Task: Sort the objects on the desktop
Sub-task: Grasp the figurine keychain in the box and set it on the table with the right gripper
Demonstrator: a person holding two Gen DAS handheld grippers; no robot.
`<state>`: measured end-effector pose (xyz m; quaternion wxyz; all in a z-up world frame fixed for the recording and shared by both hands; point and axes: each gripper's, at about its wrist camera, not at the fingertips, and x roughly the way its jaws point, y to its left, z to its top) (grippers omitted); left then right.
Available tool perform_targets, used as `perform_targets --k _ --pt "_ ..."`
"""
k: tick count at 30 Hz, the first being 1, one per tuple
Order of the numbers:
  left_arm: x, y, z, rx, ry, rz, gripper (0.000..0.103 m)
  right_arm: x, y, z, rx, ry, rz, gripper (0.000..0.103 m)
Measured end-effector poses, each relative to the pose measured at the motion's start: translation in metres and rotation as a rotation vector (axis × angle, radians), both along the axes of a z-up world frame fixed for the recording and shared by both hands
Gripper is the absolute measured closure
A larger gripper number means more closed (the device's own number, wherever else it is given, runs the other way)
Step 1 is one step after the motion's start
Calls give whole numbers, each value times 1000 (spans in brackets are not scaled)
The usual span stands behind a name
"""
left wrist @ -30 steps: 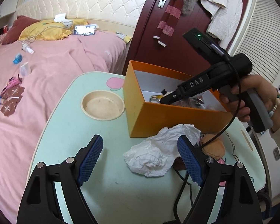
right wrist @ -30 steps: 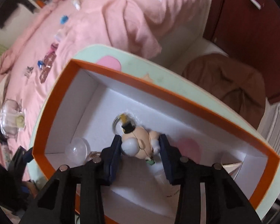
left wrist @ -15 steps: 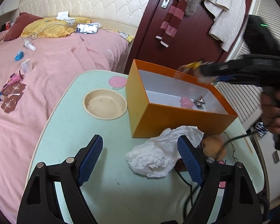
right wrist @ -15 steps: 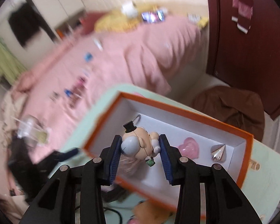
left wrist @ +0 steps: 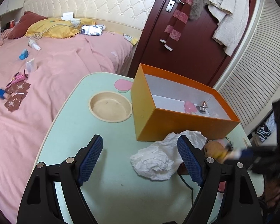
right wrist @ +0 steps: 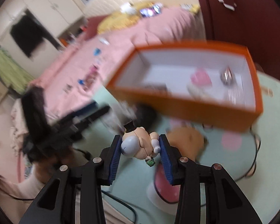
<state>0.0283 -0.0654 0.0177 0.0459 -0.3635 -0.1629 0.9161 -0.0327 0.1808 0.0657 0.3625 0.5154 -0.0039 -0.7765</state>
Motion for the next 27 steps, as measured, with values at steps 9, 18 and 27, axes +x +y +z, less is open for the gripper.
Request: perform_targets --k 9,18,27 --pt "0 3 -3 -27 -15 -11 21 13 -10 -22 96 99 10 63" --pt "-3 -2 13 -32 5 -49 21 11 32 12 -59 285 -132 44" --pt "-55 27 80 -151 37 -259 21 6 71 -8 -50 274 -252 44"
